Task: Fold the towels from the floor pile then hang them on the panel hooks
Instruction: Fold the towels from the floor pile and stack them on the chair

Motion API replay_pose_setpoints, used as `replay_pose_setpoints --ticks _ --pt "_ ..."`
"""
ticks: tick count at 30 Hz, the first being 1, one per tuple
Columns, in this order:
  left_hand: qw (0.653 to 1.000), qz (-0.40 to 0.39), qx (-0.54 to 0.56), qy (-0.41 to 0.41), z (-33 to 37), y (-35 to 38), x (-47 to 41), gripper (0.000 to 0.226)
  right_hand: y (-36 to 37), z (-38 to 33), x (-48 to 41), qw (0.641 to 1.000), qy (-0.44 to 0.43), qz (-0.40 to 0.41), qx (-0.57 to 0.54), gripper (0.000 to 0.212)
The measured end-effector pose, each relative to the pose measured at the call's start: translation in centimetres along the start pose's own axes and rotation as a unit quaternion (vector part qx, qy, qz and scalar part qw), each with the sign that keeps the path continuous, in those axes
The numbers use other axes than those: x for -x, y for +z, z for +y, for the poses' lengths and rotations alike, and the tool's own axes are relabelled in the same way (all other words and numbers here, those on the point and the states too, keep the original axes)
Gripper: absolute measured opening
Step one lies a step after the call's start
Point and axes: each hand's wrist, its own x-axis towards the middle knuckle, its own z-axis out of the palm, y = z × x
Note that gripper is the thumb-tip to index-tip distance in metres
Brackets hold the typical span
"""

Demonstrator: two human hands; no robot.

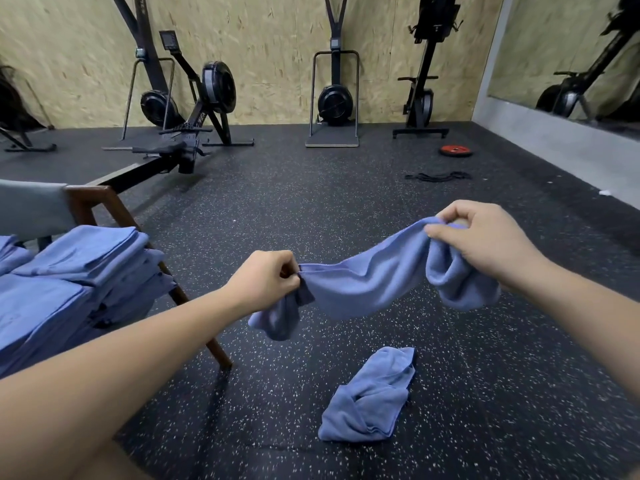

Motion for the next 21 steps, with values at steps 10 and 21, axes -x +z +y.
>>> replay_pose_setpoints --ticks 10,21 --pt "0.986 -0.121 -0.020 0.114 5.5 -2.0 1.0 0.008 5.0 -1.9 3.3 0.975 -0.071 -0.207 -0.045 0.039" --pt "0.975 -0.103 0.043 0.192 9.0 -3.0 3.2 0.005 7.1 -3.2 4.5 0.928 -0.063 -0.357 -0.085 0.016"
